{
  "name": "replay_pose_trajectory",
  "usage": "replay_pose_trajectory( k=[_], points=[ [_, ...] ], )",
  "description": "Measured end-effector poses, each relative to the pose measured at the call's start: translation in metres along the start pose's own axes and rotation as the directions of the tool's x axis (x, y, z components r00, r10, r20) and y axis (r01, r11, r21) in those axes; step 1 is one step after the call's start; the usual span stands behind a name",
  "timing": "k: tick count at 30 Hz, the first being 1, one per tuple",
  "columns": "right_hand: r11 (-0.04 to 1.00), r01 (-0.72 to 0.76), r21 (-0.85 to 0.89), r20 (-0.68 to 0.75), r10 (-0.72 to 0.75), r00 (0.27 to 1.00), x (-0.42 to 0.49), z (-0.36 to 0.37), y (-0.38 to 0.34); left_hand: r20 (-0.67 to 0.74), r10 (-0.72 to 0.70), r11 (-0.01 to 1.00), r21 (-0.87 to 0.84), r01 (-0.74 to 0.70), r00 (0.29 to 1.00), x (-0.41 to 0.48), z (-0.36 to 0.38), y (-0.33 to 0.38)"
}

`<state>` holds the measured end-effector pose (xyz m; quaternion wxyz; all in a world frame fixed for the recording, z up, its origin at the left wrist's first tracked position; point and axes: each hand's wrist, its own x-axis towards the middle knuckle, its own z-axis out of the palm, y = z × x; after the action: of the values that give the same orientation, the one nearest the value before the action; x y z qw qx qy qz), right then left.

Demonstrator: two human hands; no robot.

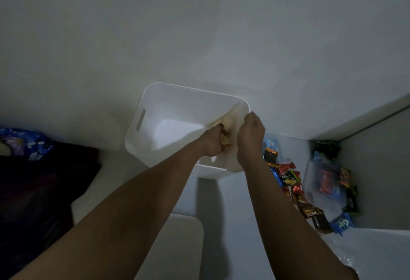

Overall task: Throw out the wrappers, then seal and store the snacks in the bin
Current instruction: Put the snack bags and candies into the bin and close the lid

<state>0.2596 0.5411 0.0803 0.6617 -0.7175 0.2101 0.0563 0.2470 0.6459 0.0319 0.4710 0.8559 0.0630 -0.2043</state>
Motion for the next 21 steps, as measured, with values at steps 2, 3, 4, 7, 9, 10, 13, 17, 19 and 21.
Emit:
replay_pose_trajectory(
  k=[2, 3, 4, 7, 9, 10, 13, 17, 19, 21],
  points=[
    [0.992, 0.111, -0.063, -0.02, -0.112, 0.993, 0.0, -0.01, -0.002, 0.017, -0.001, 1.0, -0.007, 0.001, 1.0, 0.003, 0.006, 0.0],
    [0.988, 0.132, -0.08, -0.033, -0.135, 0.99, 0.003, -0.015, -0.002, 0.003, 0.003, 1.0, 0.005, -0.003, 1.0, 0.003, 0.009, 0.001],
    [0.987, 0.135, -0.086, -0.04, -0.139, 0.989, 0.003, -0.022, -0.003, -0.03, -0.003, 0.999, 0.033, 0.004, 1.0, 0.001, 0.012, 0.004],
    [0.987, 0.134, -0.087, -0.032, -0.137, 0.99, 0.005, -0.039, -0.005, -0.102, 0.003, 1.0, 0.013, -0.002, 0.995, -0.004, 0.013, 0.012],
    [0.988, 0.136, -0.067, -0.023, -0.138, 0.99, 0.003, -0.055, -0.004, -0.146, 0.033, 0.996, 0.083, -0.021, 0.989, -0.013, 0.014, 0.023],
    [0.988, 0.141, -0.068, -0.015, -0.142, 0.99, 0.0, -0.064, -0.004, -0.174, 0.05, 0.992, 0.12, -0.029, 0.984, -0.019, 0.016, 0.031],
    [0.983, 0.167, -0.078, -0.003, -0.168, 0.986, -0.003, -0.097, 0.0, -0.301, 0.109, 0.987, 0.149, -0.066, 0.948, -0.035, 0.028, 0.058],
    [0.973, 0.221, -0.065, 0.018, -0.22, 0.975, -0.01, -0.153, 0.0, -0.447, 0.306, 0.936, 0.302, -0.18, 0.841, -0.057, 0.059, 0.101],
    [0.963, 0.255, -0.084, 0.019, -0.254, 0.967, -0.01, -0.19, 0.004, -0.463, 0.35, 0.917, 0.347, -0.196, 0.814, -0.068, 0.085, 0.126],
    [0.959, 0.25, -0.137, 0.044, -0.246, 0.968, -0.007, -0.232, 0.017, -0.45, 0.36, 0.911, 0.356, -0.206, 0.817, -0.078, 0.117, 0.146]
  ],
)
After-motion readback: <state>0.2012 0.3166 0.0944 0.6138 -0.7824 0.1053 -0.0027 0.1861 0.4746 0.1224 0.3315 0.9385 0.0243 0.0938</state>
